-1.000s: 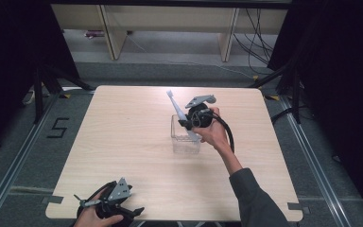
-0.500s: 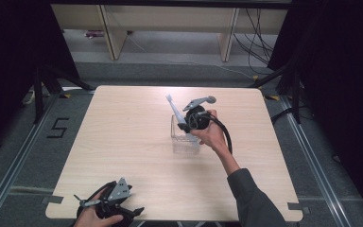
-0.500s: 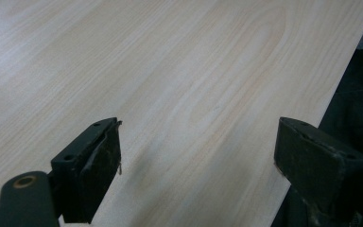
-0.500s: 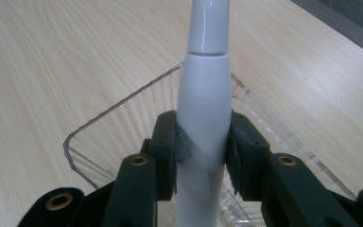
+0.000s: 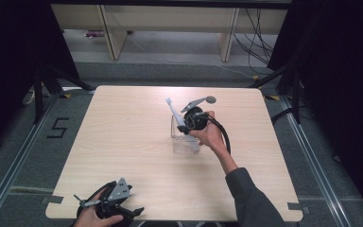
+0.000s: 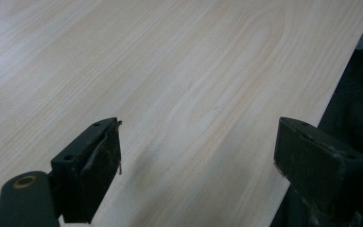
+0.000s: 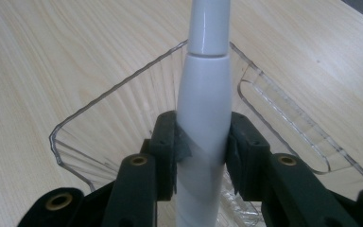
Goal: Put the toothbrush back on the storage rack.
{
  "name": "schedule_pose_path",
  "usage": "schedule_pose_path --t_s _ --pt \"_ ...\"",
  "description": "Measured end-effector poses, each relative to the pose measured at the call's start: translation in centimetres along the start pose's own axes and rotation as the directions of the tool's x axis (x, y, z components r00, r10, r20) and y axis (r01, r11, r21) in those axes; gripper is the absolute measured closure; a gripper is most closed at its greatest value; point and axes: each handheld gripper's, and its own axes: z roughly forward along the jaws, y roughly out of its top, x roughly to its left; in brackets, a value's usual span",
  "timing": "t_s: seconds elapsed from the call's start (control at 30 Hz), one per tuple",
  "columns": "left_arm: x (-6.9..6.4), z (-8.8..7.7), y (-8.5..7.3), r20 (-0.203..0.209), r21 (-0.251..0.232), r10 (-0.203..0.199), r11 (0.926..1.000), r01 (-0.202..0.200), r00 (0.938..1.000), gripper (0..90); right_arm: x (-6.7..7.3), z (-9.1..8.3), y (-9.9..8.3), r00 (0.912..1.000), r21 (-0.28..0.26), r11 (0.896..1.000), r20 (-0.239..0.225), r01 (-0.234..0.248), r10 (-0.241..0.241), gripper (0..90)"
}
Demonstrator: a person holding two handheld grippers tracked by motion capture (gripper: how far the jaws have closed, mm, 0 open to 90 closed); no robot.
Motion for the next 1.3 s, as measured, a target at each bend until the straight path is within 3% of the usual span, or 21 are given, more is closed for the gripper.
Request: schedule_pose_path --t_s 0.03,0.13,0.2,0.23,0.27,0.3,0.43,0.5,0.53,0.57,0.6,0.77,0.8,1.0,1.07,1.13,1.2,1.3 --pt "0.0 0.0 0.0 0.000 0.000 0.000 1.0000 0.000 1.0000 14.9 0.0 0.0 0.0 1.0000 0.000 1.000 0.000 0.000 0.000 66.5" --pt "0.1 0.0 0.0 0.001 0.001 0.014 0.9999 -0.014 0.9999 14.9 0.3 0.0 0.0 0.9980 0.036 0.997 -0.003 -0.063 0.063 66.4" --pt "0.0 0.0 0.0 0.001 0.001 -0.001 1.0000 0.001 1.0000 14.9 0.2 0.1 0.0 0.9982 0.029 0.998 0.009 -0.060 0.060 66.4" --pt "0.0 0.0 0.0 0.000 0.001 0.001 1.0000 -0.001 1.0000 14.9 0.1 0.2 0.1 0.9983 0.031 0.998 -0.014 -0.056 0.056 66.3" --pt "0.0 0.0 0.0 0.001 0.001 0.001 1.0000 -0.001 1.0000 14.9 0.1 0.2 0.1 0.9983 0.031 0.998 -0.014 -0.056 0.056 66.3" --pt "0.0 0.0 0.0 0.001 0.002 0.001 1.0000 -0.001 1.0000 14.9 -0.1 0.3 0.1 0.9996 0.016 1.000 -0.008 -0.026 0.026 66.3" --pt "0.1 0.0 0.0 0.007 0.005 0.018 0.9998 -0.018 0.9998 14.9 0.0 0.5 0.1 0.9996 0.008 1.000 -0.008 -0.028 0.028 66.2" --pt "0.1 0.0 0.1 0.010 0.014 0.020 0.9997 -0.020 0.9997 14.9 0.0 0.5 0.1 0.9990 0.021 0.999 0.002 -0.046 0.046 66.2" --pt "0.0 0.0 0.0 0.004 0.002 0.019 0.9998 -0.019 0.9998 14.9 0.3 0.5 0.1 0.9966 0.041 0.996 0.015 -0.081 0.080 65.9" --pt "0.0 0.0 0.0 0.004 0.002 0.019 0.9998 -0.019 0.9998 14.9 0.3 0.5 0.1 0.9966 0.041 0.996 0.015 -0.081 0.080 65.9" --pt "0.1 0.0 0.0 0.005 0.004 0.019 0.9998 -0.019 0.9998 14.9 0.1 0.5 0.1 0.9994 0.026 0.999 -0.008 -0.035 0.035 65.7" --pt "0.0 0.0 0.0 0.004 0.002 0.019 0.9998 -0.019 0.9998 14.9 0.2 0.4 0.2 0.9988 0.025 0.998 -0.006 -0.049 0.049 64.3" --pt "0.0 0.0 0.0 0.005 0.001 0.019 0.9998 -0.019 0.9998 14.9 -0.1 0.4 0.2 0.9998 0.000 1.000 -0.003 -0.019 0.019 63.9" --pt "0.0 0.0 0.0 0.005 0.003 0.019 0.9998 -0.019 0.9998 14.9 0.2 -0.2 0.1 0.9998 -0.017 1.000 0.011 -0.018 0.018 59.7" --pt "0.0 0.0 0.0 0.004 0.003 0.019 0.9998 -0.019 0.9998 14.9 0.4 -0.7 0.1 0.9990 -0.005 0.999 0.008 -0.044 0.044 59.0" --pt "0.0 0.0 0.0 0.004 0.003 0.019 0.9998 -0.019 0.9998 14.9 0.4 -1.2 0.1 0.9999 -0.046 0.999 0.015 0.003 -0.002 58.1" --pt "0.0 0.0 0.0 0.004 0.003 0.019 0.9998 -0.019 0.9998 14.9 0.5 -1.5 0.2 0.9999 -0.034 0.999 0.008 -0.013 0.013 57.5" --pt "0.0 0.0 0.0 0.003 0.004 0.019 0.9998 -0.019 0.9998 14.9 0.7 -2.1 0.1 0.9999 -0.061 0.998 0.005 -0.010 0.010 56.2"
